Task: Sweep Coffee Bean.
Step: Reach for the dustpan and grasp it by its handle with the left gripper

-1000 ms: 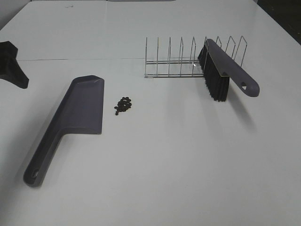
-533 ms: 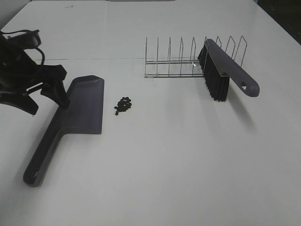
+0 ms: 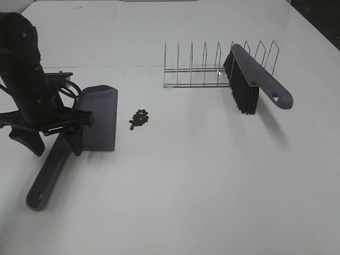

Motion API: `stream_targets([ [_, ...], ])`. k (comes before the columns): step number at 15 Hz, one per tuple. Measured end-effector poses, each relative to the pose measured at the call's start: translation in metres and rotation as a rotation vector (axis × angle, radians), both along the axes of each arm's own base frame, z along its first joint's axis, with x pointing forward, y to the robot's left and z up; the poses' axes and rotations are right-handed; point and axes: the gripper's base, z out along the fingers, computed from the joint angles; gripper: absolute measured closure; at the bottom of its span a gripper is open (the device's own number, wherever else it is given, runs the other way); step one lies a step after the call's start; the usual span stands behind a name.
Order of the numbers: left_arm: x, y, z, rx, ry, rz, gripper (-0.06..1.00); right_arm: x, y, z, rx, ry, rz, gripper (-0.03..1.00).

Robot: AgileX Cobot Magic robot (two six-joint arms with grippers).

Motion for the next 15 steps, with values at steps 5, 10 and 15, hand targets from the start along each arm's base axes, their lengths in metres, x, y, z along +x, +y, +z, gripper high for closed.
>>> stream_targets([
  [5,0.004,0.0,-0.021,0.015,0.007,0.004,0.23,0.0,0.0,0.0,0.0,0.0,0.0,0.38],
  [10,0.009,0.0,-0.038,0.03,-0.003,-0.008,0.23,0.0,0.0,0.0,0.0,0.0,0.0,0.38],
  [15,0.01,0.001,-0.039,0.043,-0.008,-0.021,0.31,0.0,0.0,0.0,0.0,0.0,0.0,0.38],
])
